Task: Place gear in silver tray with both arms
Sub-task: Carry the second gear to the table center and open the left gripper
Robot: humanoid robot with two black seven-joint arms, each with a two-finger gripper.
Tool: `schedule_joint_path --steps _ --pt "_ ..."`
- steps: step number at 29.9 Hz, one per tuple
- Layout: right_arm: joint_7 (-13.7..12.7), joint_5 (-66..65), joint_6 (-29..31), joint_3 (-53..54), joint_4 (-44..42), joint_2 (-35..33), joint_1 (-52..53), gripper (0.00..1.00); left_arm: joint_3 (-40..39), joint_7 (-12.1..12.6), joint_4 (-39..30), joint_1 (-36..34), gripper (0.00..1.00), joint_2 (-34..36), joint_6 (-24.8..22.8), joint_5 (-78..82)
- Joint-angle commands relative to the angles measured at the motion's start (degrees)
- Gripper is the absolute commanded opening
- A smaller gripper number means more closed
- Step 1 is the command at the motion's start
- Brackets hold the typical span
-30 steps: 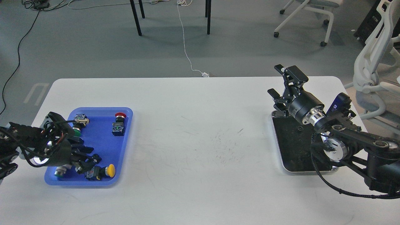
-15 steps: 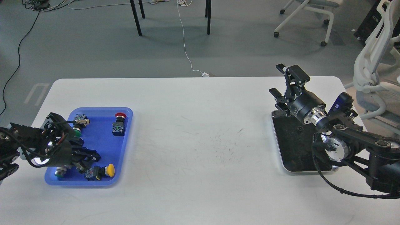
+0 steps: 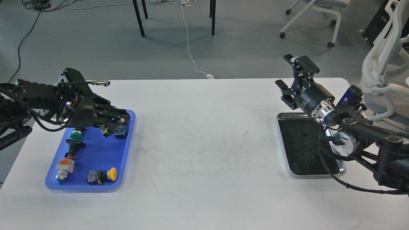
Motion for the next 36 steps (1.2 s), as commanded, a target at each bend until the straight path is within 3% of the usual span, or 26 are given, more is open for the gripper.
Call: schedule_joint_path --steps 1,7,14,19,25,36 --pt "0.00 1.08 0.65 -0.13 -0.21 0.64 4.44 0.98 0.32 -0.02 -0.69 -3.46 0.14 -6.97 -1.65 0.53" --pt "0.00 7.06 0.12 -1.19 -1.18 2.66 11.57 0.98 3.39 -0.02 2.81 -5.75 0.13 -22.08 -6.46 1.61" --pt "0.00 7.15 -0.15 -4.61 -2.67 2.83 14.03 0.98 10.77 -0.02 17.74 -9.62 0.14 -40.28 -6.46 1.61" --pt "0.00 7.06 -0.15 -6.64 -3.81 4.15 14.56 0.98 11.40 -0.02 26.37 -9.54 0.14 -51.63 -6.46 1.61" --pt "0.00 7.06 -0.15 -6.99 -4.17 6.17 14.21 0.98 15.87 -0.02 30.50 -9.19 0.14 -52.26 -6.32 1.61" --pt "0.00 6.98 -0.15 -6.99 -4.78 6.26 14.21 0.98 16.41 -0.02 30.42 -7.34 0.14 -52.26 -6.32 1.61"
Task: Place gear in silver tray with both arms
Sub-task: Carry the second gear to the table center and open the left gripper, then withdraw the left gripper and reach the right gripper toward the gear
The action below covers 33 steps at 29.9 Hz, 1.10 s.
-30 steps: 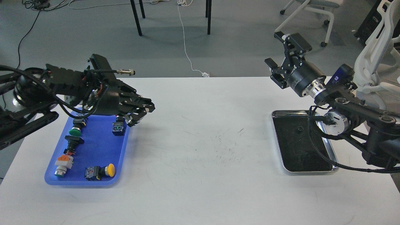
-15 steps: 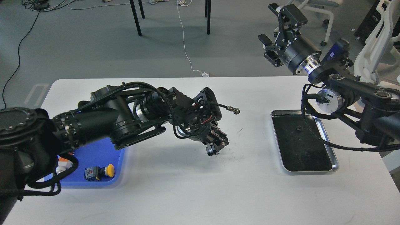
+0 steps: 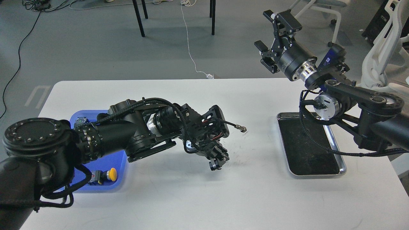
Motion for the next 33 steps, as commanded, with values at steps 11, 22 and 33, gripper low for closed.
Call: schedule_joint_path --steps 11,22,33 --pt "0.00 0.06 0.10 0.00 -0.15 -0.70 0.09 0.98 -0.82 -0.01 -0.59 0.90 0.87 0.01 1.65 0.00" --pt "0.00 -3.00 1.24 -2.79 2.57 -8.86 -0.70 0.98 -11.62 -0.01 -8.15 2.99 0.95 15.80 6.76 -20.02" --pt "0.00 -44.73 2.03 -18.79 8.73 -14.59 0.88 0.98 -33.74 -0.01 -21.06 32.15 0.98 28.84 22.05 -64.16"
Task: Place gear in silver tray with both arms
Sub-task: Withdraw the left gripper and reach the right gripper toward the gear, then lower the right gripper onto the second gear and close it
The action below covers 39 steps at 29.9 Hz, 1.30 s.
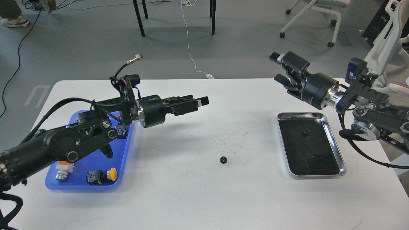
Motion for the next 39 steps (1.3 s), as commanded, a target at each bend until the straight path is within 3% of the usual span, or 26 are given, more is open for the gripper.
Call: schedule_joint_path --steps 1,5,8,18,25,29,39 --pt "0.00 -13.30 0.01 -5.42 0.02 -0.18 2.13 0.98 -11.78 -0.01 -4.50 11.44 0.98 0.35 1.08 -9.41" --pt "0.00 -21.22 0.10 -16.74 0.11 1.48 9.42 0.98 -23.40 -0.01 -6.62 19.11 0.98 -1.23 0.56 -15.74" --pt "0.00 -24.39 0.10 -25.80 -0.06 7.53 16.01 0.99 -27.02 -0.01 -6.80 20.96 0.98 -1.24 0.38 -21.80" --pt "0.00 -28.70 0.10 -42.95 -4.71 26.70 24.20 0.98 -29.23 -0.01 -6.88 21.05 0.98 -0.97 0.56 -30.79" --pt "0.00 -29.33 -0.60 -45.07 -8.58 35.06 23.94 0.94 -29.31 -0.01 -6.97 21.14 0.98 -1.24 0.56 -30.70" --pt "0.00 -29.24 -2.71 -47.71 -10.17 37.87 23.33 0.89 -29.23 -0.01 -6.88 21.14 0.98 -1.67 0.56 -30.70" --pt "0.00 -29.24 -4.47 -48.59 -10.17 38.40 22.71 0.64 -29.14 -0.01 -6.97 21.14 0.98 -3.35 0.56 -30.61"
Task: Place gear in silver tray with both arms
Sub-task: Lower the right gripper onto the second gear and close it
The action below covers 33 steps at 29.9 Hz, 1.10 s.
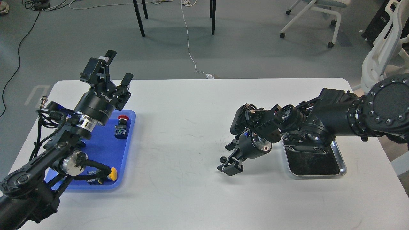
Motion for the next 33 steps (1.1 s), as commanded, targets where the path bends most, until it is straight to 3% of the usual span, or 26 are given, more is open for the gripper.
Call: schedule_joint_path --steps 1,4,8,11,18,33 --pt "0.00 0.00 -0.26 -0.09 0.00 0.03 -0.08 0.62 0.00 0.00 0.06 0.00 0.98 -0.21 -0.06 0.00" --pt "0.00 0.00 -0.26 -0.09 -0.09 0.03 -0.25 0.54 -0.09 0.00 -0.03 0.00 0.98 -0.21 0.03 0.00" --pt "0.00 0.00 -0.26 -0.27 -0.52 0.20 -0.43 0.51 -0.09 0.00 -0.03 0.00 0.98 -0.13 0.03 0.00" --pt "0.00 0.00 -0.26 -1.15 -0.61 0.46 -0.43 0.37 -0.09 0.00 -0.02 0.00 0.98 -0.13 0.03 0.00" --pt "0.00 0.00 -0.26 -1.32 -0.96 0.55 -0.52 0.23 -0.17 0.00 0.06 0.08 0.98 -0.30 0.03 0.00" --pt "0.00 0.27 -0.26 -1.24 -1.40 0.47 -0.52 0.18 -0.53 0.00 0.06 0.08 0.98 -0.21 -0.06 0.00"
